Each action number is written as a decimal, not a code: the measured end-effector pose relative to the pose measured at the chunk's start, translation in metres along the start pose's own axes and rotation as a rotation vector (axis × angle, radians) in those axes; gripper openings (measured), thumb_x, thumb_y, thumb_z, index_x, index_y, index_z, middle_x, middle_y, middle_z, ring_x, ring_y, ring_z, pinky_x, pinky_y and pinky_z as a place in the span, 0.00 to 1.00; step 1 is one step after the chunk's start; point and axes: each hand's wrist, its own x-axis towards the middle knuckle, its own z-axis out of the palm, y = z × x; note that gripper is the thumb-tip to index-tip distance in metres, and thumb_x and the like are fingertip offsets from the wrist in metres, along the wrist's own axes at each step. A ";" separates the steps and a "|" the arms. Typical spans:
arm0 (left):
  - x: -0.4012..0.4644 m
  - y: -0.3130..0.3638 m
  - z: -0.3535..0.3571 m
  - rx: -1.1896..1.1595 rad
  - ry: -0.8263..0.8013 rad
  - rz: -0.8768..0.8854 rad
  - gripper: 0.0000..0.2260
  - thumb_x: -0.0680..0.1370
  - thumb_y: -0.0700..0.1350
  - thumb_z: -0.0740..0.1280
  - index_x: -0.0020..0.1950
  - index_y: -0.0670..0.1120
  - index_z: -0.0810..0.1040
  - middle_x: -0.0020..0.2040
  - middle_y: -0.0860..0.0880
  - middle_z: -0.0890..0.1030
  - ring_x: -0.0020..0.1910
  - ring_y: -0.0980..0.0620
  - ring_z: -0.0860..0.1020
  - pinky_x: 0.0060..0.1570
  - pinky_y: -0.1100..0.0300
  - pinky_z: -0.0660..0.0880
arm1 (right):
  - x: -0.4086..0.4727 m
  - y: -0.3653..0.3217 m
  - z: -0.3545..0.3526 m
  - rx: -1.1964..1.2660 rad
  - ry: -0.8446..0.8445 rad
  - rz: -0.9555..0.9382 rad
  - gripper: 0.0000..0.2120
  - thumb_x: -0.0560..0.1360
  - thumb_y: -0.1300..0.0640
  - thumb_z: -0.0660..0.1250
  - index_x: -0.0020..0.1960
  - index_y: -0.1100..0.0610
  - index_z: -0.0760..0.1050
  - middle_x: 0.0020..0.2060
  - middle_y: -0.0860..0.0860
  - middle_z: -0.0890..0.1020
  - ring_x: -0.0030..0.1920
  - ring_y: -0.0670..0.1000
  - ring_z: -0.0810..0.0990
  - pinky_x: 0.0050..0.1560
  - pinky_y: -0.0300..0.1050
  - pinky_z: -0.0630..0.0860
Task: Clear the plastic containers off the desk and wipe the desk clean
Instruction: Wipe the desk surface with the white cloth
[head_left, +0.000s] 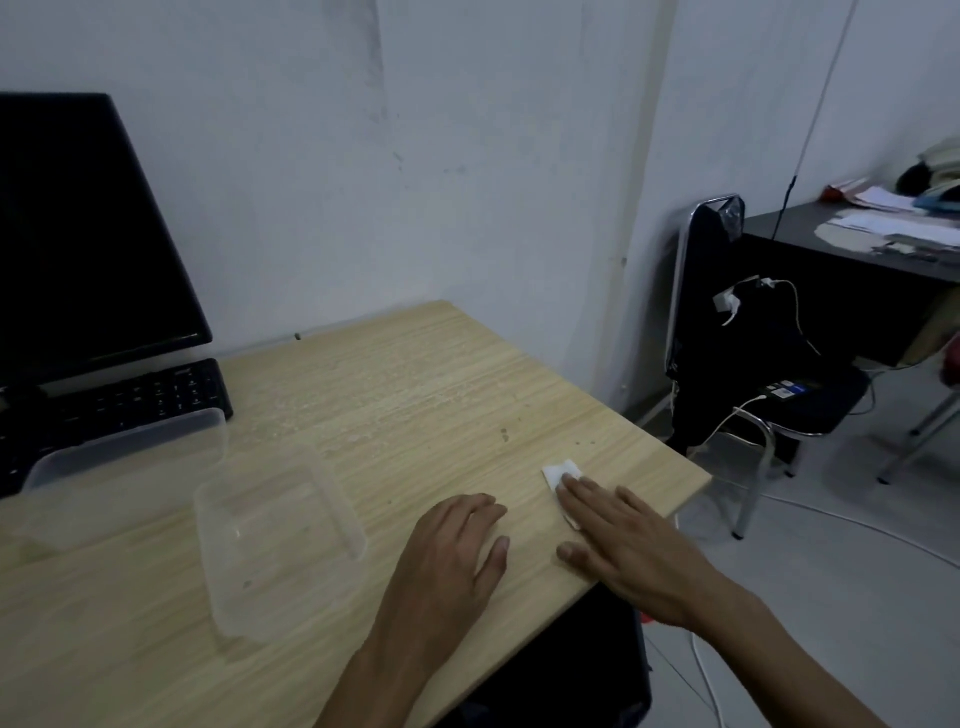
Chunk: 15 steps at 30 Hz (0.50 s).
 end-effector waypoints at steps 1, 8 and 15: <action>0.000 0.000 -0.001 -0.003 0.014 -0.008 0.15 0.80 0.51 0.58 0.60 0.48 0.78 0.58 0.54 0.78 0.59 0.58 0.74 0.61 0.62 0.68 | 0.000 0.003 -0.001 0.000 -0.007 0.014 0.48 0.63 0.24 0.23 0.77 0.47 0.36 0.74 0.40 0.37 0.74 0.38 0.36 0.76 0.45 0.39; -0.001 -0.002 0.002 0.064 -0.017 -0.048 0.16 0.78 0.50 0.58 0.61 0.47 0.78 0.58 0.52 0.79 0.59 0.55 0.75 0.62 0.61 0.68 | 0.033 0.012 -0.015 0.014 -0.071 0.145 0.45 0.69 0.26 0.35 0.78 0.53 0.37 0.77 0.46 0.40 0.75 0.42 0.38 0.75 0.48 0.39; -0.005 0.000 0.000 0.084 -0.108 -0.117 0.24 0.79 0.58 0.51 0.66 0.48 0.75 0.66 0.51 0.75 0.65 0.55 0.72 0.65 0.64 0.63 | 0.033 -0.029 -0.003 -0.017 -0.061 -0.041 0.37 0.77 0.33 0.41 0.78 0.52 0.38 0.77 0.46 0.40 0.75 0.41 0.38 0.75 0.47 0.38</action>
